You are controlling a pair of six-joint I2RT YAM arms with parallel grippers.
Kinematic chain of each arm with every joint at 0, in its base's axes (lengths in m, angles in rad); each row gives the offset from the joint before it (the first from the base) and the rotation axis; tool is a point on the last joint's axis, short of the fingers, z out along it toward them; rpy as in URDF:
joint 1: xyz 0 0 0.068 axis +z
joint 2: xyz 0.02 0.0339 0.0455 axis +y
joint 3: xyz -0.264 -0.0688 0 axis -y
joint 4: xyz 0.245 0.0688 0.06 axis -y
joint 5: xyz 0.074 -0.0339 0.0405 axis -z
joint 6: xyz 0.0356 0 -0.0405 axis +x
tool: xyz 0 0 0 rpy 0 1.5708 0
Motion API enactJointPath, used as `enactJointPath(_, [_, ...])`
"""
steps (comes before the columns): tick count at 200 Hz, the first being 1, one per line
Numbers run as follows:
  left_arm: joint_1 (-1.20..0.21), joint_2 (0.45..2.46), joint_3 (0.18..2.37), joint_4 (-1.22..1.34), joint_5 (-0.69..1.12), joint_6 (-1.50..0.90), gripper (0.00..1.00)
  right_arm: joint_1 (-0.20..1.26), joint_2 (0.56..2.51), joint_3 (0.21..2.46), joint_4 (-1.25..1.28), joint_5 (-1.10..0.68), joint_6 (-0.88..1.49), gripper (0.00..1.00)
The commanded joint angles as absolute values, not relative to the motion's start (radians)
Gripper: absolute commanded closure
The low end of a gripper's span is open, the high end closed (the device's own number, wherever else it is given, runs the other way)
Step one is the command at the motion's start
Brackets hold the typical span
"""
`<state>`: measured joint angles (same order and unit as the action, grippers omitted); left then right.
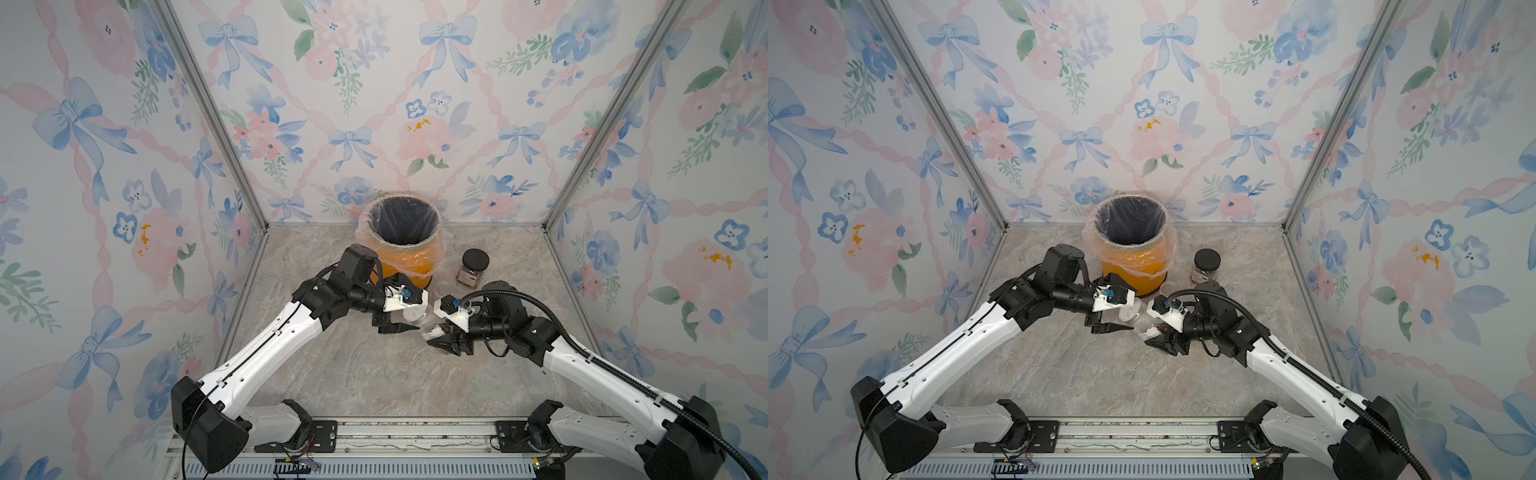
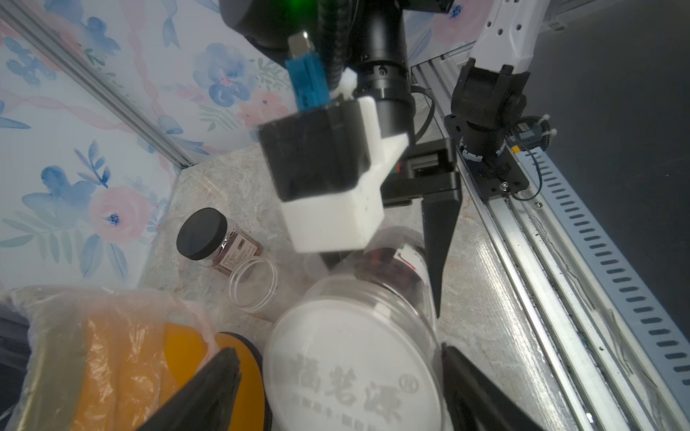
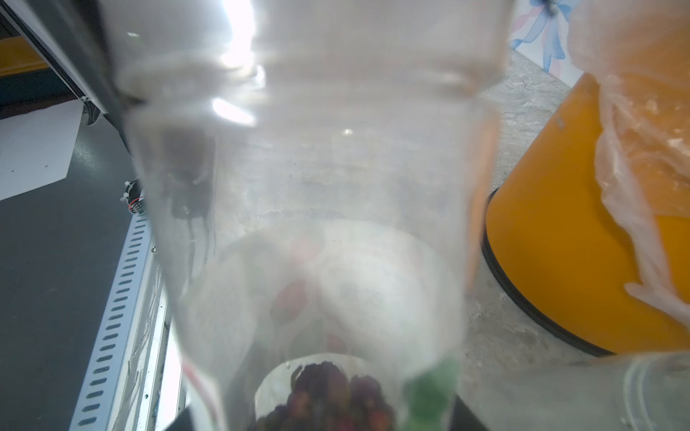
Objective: Empty the moldy dried flower tea in the jars
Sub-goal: Unscrew the lid from the jar.
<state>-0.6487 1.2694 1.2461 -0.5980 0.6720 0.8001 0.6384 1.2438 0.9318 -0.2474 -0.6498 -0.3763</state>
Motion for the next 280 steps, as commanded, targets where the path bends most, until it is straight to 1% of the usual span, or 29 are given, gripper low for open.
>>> enactJointPath(1, [-0.655,1.290,1.249,-0.604,0.734,0.765,0.15,0.646,1.270,0.965,-0.289,-0.644,-0.452,0.39])
enactJointPath(21, [-0.656,1.305,1.241,-0.604,0.742,0.741,0.17,0.647,1.277,0.969,-0.307,-0.628,-0.479,0.39])
enactJointPath(49, [-0.656,1.316,1.229,-0.605,0.732,0.720,0.22,0.647,1.282,0.973,-0.331,-0.609,-0.504,0.39])
enactJointPath(71, [-0.655,1.320,1.225,-0.606,0.737,0.712,0.30,0.647,1.279,0.968,-0.331,-0.607,-0.509,0.39])
enactJointPath(87, [-0.655,1.321,1.223,-0.606,0.731,0.704,0.33,0.647,1.279,0.966,-0.329,-0.606,-0.511,0.39])
enactJointPath(107, [-0.656,1.322,1.220,-0.605,0.726,0.698,0.44,0.646,1.281,0.965,-0.321,-0.607,-0.508,0.39])
enactJointPath(140, [-0.656,1.329,1.224,-0.604,0.740,0.669,0.60,0.647,1.282,0.956,-0.303,-0.602,-0.501,0.39])
enactJointPath(184, [-0.655,1.341,1.229,-0.604,0.774,0.595,0.65,0.666,1.266,0.918,-0.232,-0.545,-0.486,0.41])
enactJointPath(242, [-0.655,1.379,1.250,-0.604,0.781,0.393,0.70,0.688,1.244,0.852,-0.109,-0.461,-0.473,0.42])
enactJointPath(280, [-0.656,1.405,1.265,-0.605,0.722,0.229,0.73,0.705,1.238,0.802,-0.010,-0.407,-0.452,0.44])
